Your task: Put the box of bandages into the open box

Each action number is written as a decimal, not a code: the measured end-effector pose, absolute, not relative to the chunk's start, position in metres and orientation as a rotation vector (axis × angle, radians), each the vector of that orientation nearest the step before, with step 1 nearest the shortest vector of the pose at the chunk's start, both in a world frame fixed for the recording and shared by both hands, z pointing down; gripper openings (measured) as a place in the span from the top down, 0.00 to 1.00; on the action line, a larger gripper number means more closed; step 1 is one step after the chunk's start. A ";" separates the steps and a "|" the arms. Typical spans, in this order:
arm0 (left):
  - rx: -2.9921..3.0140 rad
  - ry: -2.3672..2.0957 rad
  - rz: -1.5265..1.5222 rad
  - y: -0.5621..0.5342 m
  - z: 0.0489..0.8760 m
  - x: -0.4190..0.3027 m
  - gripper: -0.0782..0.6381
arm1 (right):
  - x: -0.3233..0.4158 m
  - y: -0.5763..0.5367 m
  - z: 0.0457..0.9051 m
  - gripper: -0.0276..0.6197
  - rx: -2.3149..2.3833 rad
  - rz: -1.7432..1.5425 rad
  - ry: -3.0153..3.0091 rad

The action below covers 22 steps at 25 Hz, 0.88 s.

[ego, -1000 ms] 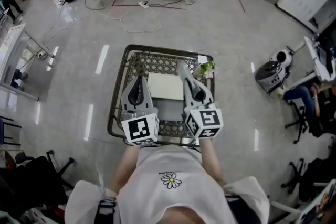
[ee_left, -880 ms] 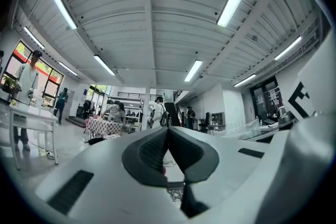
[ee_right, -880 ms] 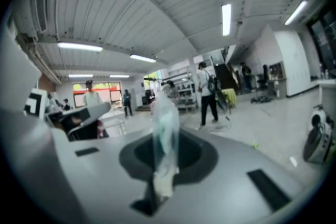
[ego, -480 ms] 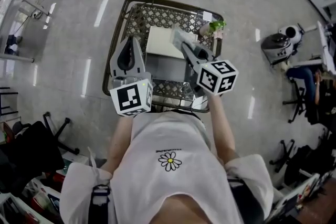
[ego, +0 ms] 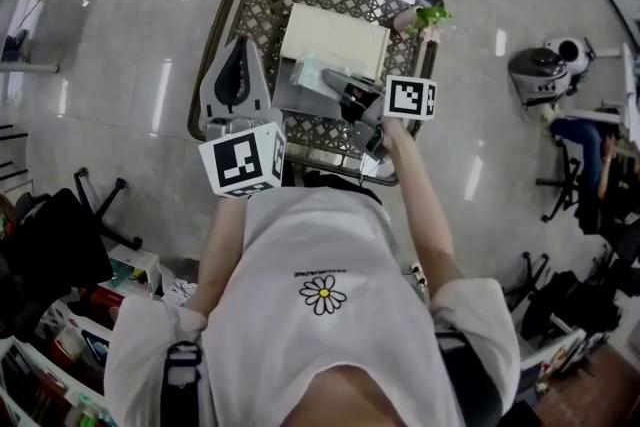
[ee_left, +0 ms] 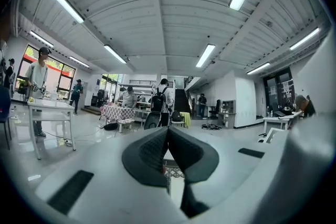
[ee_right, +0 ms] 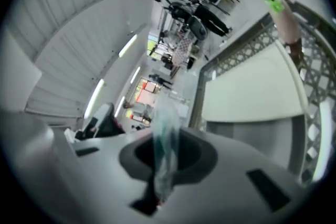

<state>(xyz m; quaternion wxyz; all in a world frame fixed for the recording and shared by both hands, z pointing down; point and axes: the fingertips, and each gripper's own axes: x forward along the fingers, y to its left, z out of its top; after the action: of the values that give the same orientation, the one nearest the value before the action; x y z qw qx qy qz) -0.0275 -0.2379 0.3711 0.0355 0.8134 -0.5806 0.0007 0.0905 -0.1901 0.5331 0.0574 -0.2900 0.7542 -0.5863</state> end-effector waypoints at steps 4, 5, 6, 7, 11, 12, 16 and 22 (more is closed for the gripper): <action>2.489 -1.806 0.042 -0.236 0.377 -0.028 0.86 | 0.094 -0.178 0.592 0.89 -0.971 -2.019 2.274; 2.483 -1.812 0.054 -0.234 0.379 -0.029 0.86 | 0.094 -0.175 0.604 0.89 -0.976 -2.055 2.293; 2.476 -1.819 0.062 -0.233 0.380 -0.031 0.86 | 0.093 -0.173 0.615 0.89 -0.980 -2.099 2.293; 2.467 -1.825 0.068 -0.232 0.382 -0.033 0.86 | 0.094 -0.172 0.625 0.89 -0.978 -2.146 2.278; 2.434 -1.850 0.096 -0.228 0.391 -0.041 0.86 | 0.093 -0.166 0.656 0.89 -0.972 -2.314 2.177; 2.425 -1.857 0.099 -0.227 0.393 -0.043 0.86 | 0.093 -0.166 0.662 0.89 -0.981 -2.336 2.161; 2.392 -1.884 0.112 -0.223 0.400 -0.050 0.86 | 0.093 -0.168 0.676 0.89 -1.023 -2.347 2.147; 2.356 -1.893 0.144 -0.214 0.411 -0.056 0.86 | 0.088 -0.174 0.685 0.89 -1.036 -2.337 2.139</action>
<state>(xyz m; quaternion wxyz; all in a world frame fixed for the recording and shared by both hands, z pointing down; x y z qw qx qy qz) -0.0556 -0.2144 0.4108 0.0577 0.7773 -0.6246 0.0476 0.0884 -0.1742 0.6851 -0.0957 -0.3095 0.6388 -0.6978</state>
